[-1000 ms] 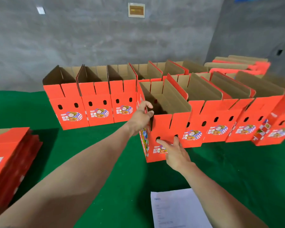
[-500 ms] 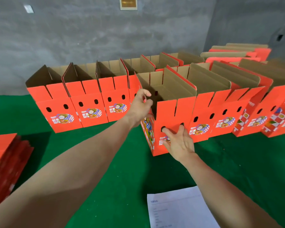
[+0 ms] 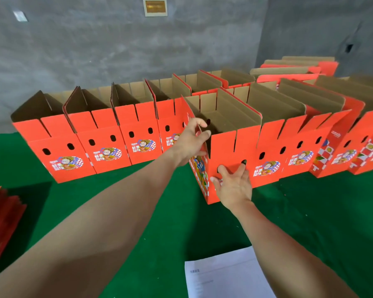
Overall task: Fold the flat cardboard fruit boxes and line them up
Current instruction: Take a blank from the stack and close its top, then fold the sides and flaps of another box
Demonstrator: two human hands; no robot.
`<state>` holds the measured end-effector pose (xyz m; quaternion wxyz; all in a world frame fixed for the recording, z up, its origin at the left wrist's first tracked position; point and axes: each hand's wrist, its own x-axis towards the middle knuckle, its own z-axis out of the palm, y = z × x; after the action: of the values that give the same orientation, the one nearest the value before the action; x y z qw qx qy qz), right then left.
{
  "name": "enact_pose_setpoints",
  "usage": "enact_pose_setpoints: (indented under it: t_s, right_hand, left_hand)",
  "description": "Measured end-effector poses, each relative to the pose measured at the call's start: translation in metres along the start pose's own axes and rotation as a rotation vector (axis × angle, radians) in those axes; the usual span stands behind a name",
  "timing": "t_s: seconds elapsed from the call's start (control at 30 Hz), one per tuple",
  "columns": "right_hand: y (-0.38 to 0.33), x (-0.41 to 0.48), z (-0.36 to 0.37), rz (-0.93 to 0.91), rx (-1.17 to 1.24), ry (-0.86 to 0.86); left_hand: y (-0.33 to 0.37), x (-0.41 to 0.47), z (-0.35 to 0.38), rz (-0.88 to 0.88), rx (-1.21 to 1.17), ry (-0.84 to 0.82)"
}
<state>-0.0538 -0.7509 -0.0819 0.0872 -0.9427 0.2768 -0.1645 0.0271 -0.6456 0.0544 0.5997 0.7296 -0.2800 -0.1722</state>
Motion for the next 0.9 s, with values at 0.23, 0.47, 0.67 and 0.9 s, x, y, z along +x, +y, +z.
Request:
enact_pose_setpoints:
  t_s: [0.23, 0.47, 0.67, 0.9]
  right_hand:
    - [0.002, 0.013, 0.004, 0.061, 0.039, -0.003]
    - [0.012, 0.017, -0.007, 0.076, 0.109, -0.112]
    - [-0.008, -0.016, -0.018, -0.119, 0.219, 0.151]
    - [-0.025, 0.006, -0.045, -0.096, -0.038, -0.086]
  left_hand:
    - [-0.004, 0.003, 0.009, -0.045, 0.058, -0.121]
    - [-0.004, 0.005, 0.012, 0.061, 0.285, -0.137]
    - [0.002, 0.009, 0.017, 0.011, 0.334, -0.101]
    - [0.025, -0.011, 0.006, -0.055, 0.217, -0.059]
